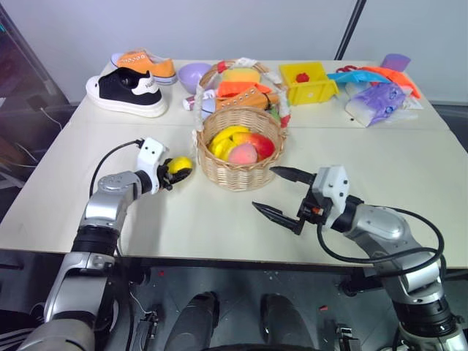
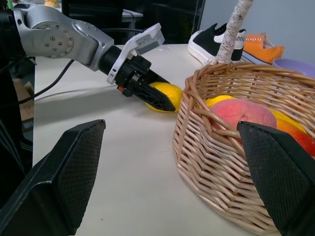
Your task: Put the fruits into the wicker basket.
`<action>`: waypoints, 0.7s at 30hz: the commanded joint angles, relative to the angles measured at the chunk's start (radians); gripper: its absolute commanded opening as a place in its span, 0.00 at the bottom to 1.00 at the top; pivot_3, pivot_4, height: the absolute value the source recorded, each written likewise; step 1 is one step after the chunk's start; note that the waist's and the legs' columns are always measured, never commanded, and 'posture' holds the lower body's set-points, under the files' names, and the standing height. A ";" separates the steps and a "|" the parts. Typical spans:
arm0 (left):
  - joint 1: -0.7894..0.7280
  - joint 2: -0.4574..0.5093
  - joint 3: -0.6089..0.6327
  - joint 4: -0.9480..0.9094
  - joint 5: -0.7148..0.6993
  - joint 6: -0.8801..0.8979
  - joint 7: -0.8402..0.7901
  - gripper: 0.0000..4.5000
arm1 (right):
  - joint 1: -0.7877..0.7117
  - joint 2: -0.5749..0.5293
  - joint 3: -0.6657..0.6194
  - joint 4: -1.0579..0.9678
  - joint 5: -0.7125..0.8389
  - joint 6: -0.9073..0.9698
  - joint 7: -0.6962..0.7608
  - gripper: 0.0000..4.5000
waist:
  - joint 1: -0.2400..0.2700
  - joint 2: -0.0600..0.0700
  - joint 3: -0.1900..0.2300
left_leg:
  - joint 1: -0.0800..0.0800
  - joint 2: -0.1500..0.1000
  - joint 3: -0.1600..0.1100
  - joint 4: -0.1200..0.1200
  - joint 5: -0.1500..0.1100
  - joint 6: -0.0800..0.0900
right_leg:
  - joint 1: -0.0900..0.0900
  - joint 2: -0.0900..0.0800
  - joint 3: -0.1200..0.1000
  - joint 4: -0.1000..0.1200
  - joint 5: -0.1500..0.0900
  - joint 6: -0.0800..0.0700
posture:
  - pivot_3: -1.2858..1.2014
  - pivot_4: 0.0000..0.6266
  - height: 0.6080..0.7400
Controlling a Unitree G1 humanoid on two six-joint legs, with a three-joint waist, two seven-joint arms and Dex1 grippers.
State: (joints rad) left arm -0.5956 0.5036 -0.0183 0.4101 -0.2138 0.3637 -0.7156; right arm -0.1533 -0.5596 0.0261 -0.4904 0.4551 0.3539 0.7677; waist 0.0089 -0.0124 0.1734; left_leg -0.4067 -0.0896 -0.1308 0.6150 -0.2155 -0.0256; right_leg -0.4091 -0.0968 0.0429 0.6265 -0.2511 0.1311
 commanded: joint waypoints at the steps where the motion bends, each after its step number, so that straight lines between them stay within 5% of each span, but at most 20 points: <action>1: 0.019 0.031 0.036 -0.060 0.000 -0.016 -0.004 0.50 | -0.019 0.003 -0.014 -0.021 0.012 -0.010 -0.001 1.00 | -0.003 0.000 0.000 | 0.000 0.000 0.000 0.000 0.000 0.000 | 0.000 0.000 0.000 0.000 0.000 0.000 | 0.52 0.24 1.00; 8: 0.144 0.026 0.204 -0.495 -0.252 0.208 0.021 0.50 | 0.036 0.019 -0.098 0.011 0.012 -0.046 -0.050 1.00 | -0.005 -0.001 0.000 | -0.001 0.001 0.000 0.000 0.000 0.000 | -0.001 0.000 0.000 0.000 0.000 0.000 | 0.52 0.24 1.00; 12: 0.068 -0.064 0.208 -0.675 -0.366 0.362 0.156 0.50 | 0.046 0.022 -0.115 0.042 -0.008 -0.080 -0.053 1.00 | 0.006 -0.001 0.000 | 0.000 0.000 -0.001 0.001 0.000 0.000 | 0.001 -0.001 0.000 0.000 0.000 0.000 | 0.52 0.24 1.00; 21: -0.203 -0.359 0.082 -0.413 -0.201 0.234 0.409 0.50 | -0.025 0.032 -0.110 0.132 -0.044 -0.149 -0.049 1.00 | -0.006 -0.001 0.000 | 0.001 -0.001 0.001 0.004 0.000 0.000 | 0.003 0.001 0.000 0.001 0.001 0.002 | 0.52 0.24 1.00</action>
State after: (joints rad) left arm -0.7635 0.1485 0.0505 -0.0271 -0.4383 0.6416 -0.3381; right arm -0.1726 -0.5277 -0.0671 -0.3504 0.4133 0.2326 0.7140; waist 0.0029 -0.0135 0.1735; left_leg -0.4062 -0.0898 -0.1298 0.6187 -0.2153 -0.0257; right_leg -0.4073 -0.0955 0.0431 0.6274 -0.2500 0.1332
